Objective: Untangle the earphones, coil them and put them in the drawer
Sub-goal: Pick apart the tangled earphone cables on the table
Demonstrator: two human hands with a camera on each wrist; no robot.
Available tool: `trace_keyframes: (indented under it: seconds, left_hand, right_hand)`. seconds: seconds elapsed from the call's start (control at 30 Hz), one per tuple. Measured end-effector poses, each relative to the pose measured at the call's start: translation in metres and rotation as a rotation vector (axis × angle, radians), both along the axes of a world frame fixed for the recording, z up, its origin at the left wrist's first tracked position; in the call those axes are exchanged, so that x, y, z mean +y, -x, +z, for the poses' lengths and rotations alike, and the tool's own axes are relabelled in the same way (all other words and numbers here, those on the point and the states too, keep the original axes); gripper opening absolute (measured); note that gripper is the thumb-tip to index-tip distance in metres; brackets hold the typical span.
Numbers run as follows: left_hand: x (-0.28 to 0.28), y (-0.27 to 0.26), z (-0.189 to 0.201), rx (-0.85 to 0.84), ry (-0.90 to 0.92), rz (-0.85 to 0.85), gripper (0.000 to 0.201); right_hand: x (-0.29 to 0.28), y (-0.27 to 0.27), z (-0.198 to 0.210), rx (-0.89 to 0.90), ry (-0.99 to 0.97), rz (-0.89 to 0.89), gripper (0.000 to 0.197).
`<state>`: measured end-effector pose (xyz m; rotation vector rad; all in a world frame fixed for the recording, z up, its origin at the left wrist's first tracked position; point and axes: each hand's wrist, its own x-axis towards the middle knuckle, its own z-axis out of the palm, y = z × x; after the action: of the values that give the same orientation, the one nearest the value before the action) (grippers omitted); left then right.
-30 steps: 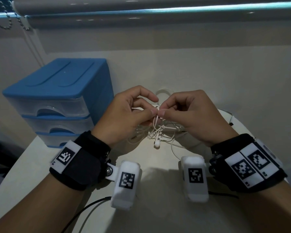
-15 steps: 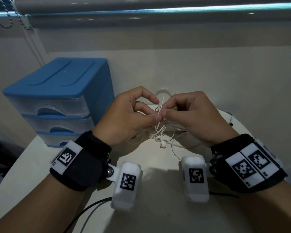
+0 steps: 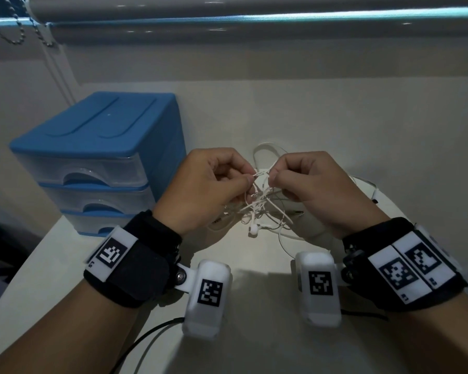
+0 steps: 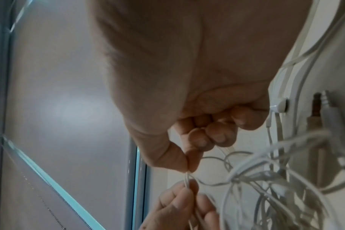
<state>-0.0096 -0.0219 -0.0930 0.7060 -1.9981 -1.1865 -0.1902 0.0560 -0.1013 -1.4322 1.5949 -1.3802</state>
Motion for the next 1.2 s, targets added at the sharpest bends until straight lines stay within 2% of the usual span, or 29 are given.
trace_keyframes:
  seconds: [0.2,0.4,0.57,0.73,0.87,0.9,0.97,1.07,1.13,1.2]
  left_hand:
    - [-0.004,0.001,-0.002,-0.045,0.012,0.056,0.015]
    - [0.000,0.003,0.002,-0.013,-0.083,-0.015,0.016]
    - [0.001,0.004,-0.003,-0.031,-0.110,-0.067,0.017]
    - [-0.001,0.004,-0.006,-0.041,-0.128,-0.072,0.015]
    - [0.001,0.005,-0.007,-0.025,-0.217,-0.078,0.013]
    - [0.001,0.004,-0.006,-0.035,-0.206,-0.074,0.016]
    - [0.001,0.004,-0.004,-0.061,-0.166,-0.061,0.020]
    - [0.000,0.005,-0.003,-0.003,-0.244,-0.060,0.014]
    - [-0.001,0.005,-0.005,0.019,-0.273,-0.045,0.017]
    - [0.000,0.005,-0.004,-0.016,-0.232,-0.047,0.022]
  right_hand:
    - [0.003,-0.004,0.005,-0.029,0.081,0.011,0.016]
    - [0.007,-0.006,0.009,0.048,0.190,0.092,0.009]
    - [0.005,-0.005,0.011,-0.157,0.361,0.155,0.010]
    - [0.005,-0.004,0.011,-0.361,0.274,0.136,0.016]
    - [0.008,0.000,0.013,-0.508,0.157,0.169,0.006]
    - [0.008,0.000,0.013,-0.482,0.129,0.165,0.008]
    - [0.007,0.000,0.009,-0.317,0.069,0.126,0.021]
    - [0.008,-0.004,0.008,-0.081,-0.019,0.109,0.037]
    - [0.010,-0.004,0.009,-0.023,-0.031,0.125,0.039]
    - [0.012,-0.004,0.010,0.017,-0.031,0.158,0.032]
